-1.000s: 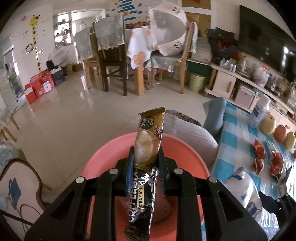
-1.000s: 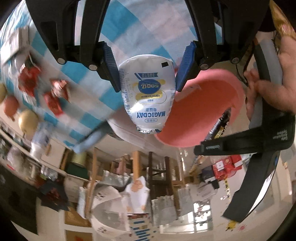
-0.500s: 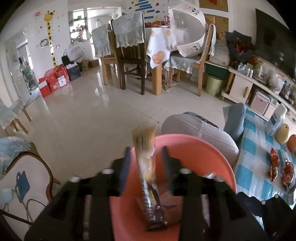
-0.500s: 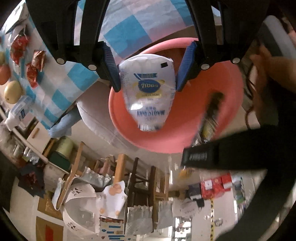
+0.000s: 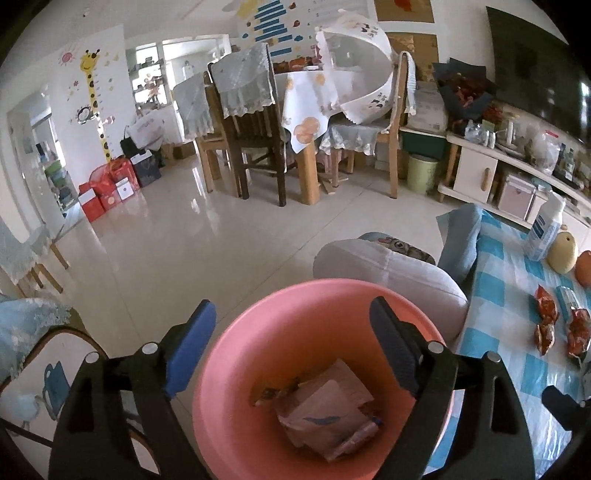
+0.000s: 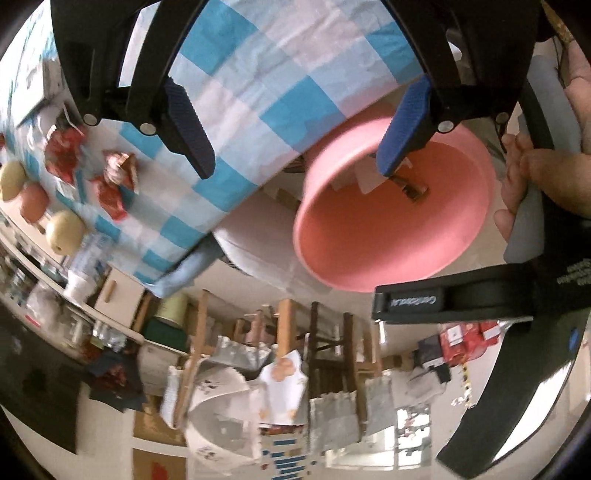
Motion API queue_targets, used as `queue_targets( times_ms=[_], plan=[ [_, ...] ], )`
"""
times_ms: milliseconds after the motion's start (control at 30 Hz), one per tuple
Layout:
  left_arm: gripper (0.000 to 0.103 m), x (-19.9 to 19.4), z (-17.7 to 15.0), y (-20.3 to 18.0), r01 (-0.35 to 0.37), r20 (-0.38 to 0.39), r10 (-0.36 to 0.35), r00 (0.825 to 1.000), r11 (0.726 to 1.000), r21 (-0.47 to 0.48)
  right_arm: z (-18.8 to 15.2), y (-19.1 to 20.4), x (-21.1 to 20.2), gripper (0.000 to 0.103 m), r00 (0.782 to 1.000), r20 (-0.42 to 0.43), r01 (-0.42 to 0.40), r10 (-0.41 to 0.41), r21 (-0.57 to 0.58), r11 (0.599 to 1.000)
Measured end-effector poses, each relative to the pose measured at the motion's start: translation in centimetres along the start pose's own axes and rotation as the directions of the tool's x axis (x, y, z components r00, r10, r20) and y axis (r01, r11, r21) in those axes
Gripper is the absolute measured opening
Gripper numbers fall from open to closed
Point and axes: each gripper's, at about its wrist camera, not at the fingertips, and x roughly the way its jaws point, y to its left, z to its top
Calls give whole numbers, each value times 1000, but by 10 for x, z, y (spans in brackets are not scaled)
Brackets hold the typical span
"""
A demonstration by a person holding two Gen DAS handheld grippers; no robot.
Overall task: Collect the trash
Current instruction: 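Return both tools to the table over the red candy wrappers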
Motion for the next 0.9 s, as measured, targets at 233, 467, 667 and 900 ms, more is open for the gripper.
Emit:
queue_targets(
  times_ms=[233, 467, 667, 900],
  plan=[
    [92, -11, -2, -23, 21, 35, -23, 999, 999, 50, -16, -25, -23, 88, 999, 12, 35, -36, 64, 997],
    [93, -20, -5, -48, 22, 67, -30, 997, 994, 108, -30, -45, -41, 90, 997, 26, 67, -71, 116, 991],
    [93, -25, -7, -66, 6, 90, -21, 996, 987, 160, -41, -66, -51, 93, 994, 43, 92, -100, 166, 982],
    [94, -28, -11, -88, -21, 110, -4, 994, 974, 224, -53, -84, -52, 93, 993, 39, 98, -108, 202, 974]
  ],
)
